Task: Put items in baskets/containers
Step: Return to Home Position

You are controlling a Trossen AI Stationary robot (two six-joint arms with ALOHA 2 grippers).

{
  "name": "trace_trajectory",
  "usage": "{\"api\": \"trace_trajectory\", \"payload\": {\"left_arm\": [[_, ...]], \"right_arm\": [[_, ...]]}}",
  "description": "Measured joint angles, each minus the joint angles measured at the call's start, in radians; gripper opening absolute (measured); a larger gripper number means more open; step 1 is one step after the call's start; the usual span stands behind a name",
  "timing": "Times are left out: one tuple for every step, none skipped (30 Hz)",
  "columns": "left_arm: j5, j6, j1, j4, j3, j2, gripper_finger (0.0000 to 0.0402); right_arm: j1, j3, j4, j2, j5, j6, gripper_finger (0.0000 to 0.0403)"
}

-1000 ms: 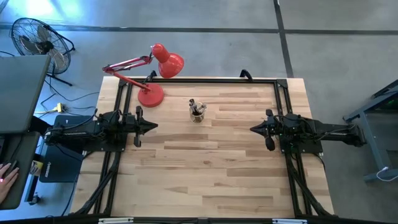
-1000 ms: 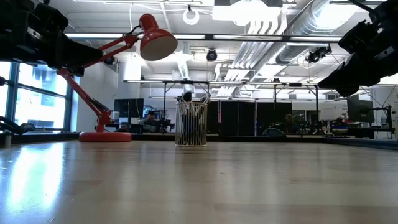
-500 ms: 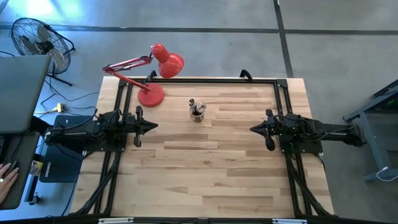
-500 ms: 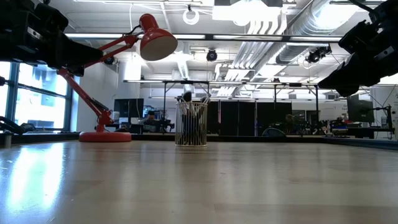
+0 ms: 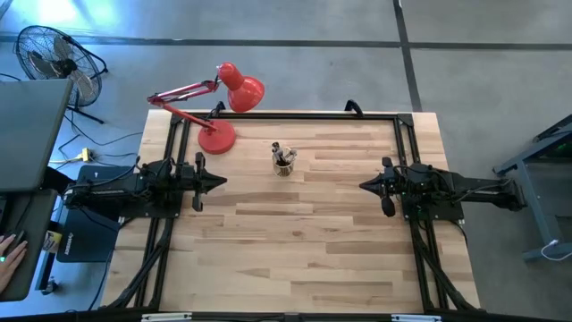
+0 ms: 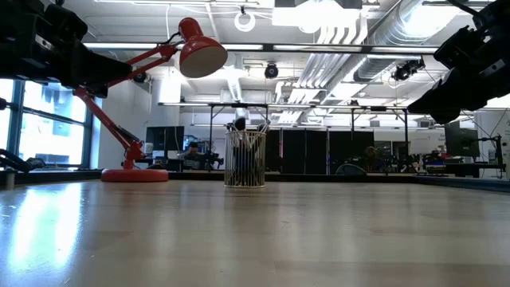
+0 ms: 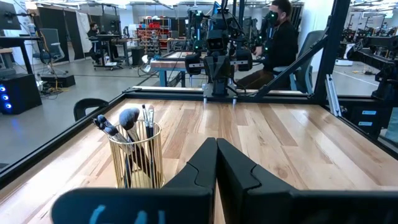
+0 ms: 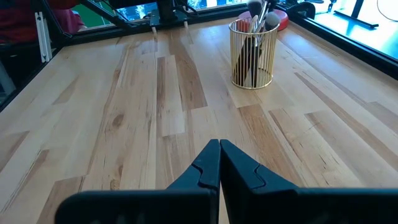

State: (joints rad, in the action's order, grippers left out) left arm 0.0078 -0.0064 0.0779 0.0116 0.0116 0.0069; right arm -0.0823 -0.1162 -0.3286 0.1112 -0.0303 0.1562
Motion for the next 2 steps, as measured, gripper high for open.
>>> {"api": "trace_trajectory", "payload": {"left_arm": [[0.000,0.000,0.000,0.000,0.000,0.000,0.0000],[0.000,0.000,0.000,0.000,0.000,0.000,0.0000]], "right_arm": [[0.000,0.000,0.000,0.000,0.000,0.000,0.0000],[0.000,0.000,0.000,0.000,0.000,0.000,0.0000]]}}
